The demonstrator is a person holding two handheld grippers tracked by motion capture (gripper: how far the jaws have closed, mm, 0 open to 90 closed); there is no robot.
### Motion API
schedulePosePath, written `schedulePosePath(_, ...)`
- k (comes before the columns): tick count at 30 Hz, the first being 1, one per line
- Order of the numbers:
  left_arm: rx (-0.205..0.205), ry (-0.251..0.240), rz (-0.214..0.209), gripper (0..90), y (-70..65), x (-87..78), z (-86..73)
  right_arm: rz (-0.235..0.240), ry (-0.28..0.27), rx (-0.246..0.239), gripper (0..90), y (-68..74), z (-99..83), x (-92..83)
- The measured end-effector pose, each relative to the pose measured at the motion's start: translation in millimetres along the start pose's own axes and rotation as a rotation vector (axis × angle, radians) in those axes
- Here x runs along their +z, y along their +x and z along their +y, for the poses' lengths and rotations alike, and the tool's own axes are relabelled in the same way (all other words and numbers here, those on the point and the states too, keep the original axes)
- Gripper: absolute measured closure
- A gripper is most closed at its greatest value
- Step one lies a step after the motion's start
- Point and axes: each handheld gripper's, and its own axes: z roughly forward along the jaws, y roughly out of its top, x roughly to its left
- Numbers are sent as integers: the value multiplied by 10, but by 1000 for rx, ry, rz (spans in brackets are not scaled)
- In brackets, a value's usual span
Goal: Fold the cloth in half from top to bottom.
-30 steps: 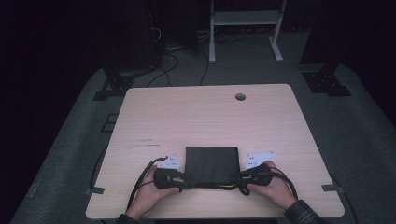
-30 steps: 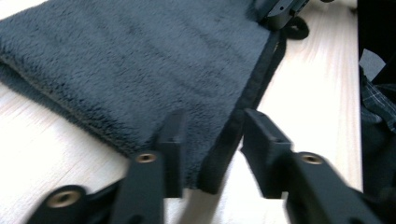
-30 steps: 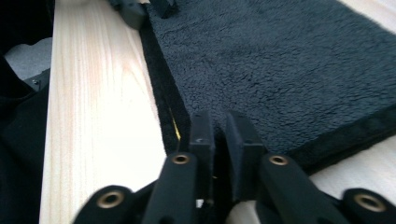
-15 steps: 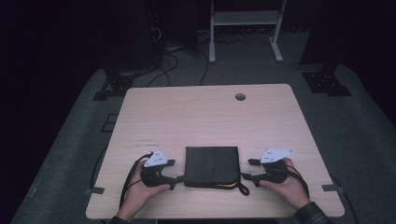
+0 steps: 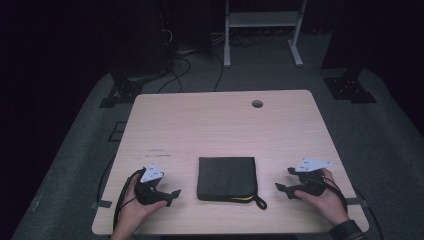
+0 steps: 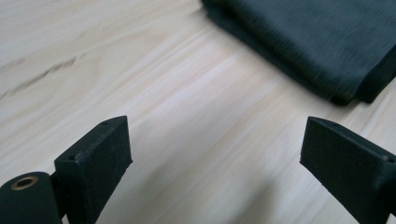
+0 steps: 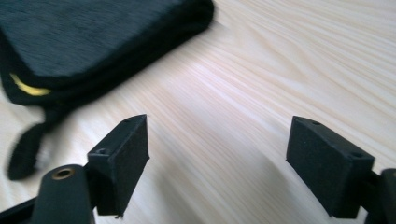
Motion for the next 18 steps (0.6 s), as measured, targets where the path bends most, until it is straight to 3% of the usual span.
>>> schedulePosePath(8, -29, 38, 38, 49, 146, -41, -205, -82, 2, 53, 191, -177, -133, -137)
schedulePosePath(14, 7, 18, 42, 11, 200, -50, -273, -115, 38, 68, 172, -223, -208, -157)
schedulePosePath(18, 7, 21, 39, 3, 208, -57, -279, -134, 35, 66, 159, -233, -230, -166)
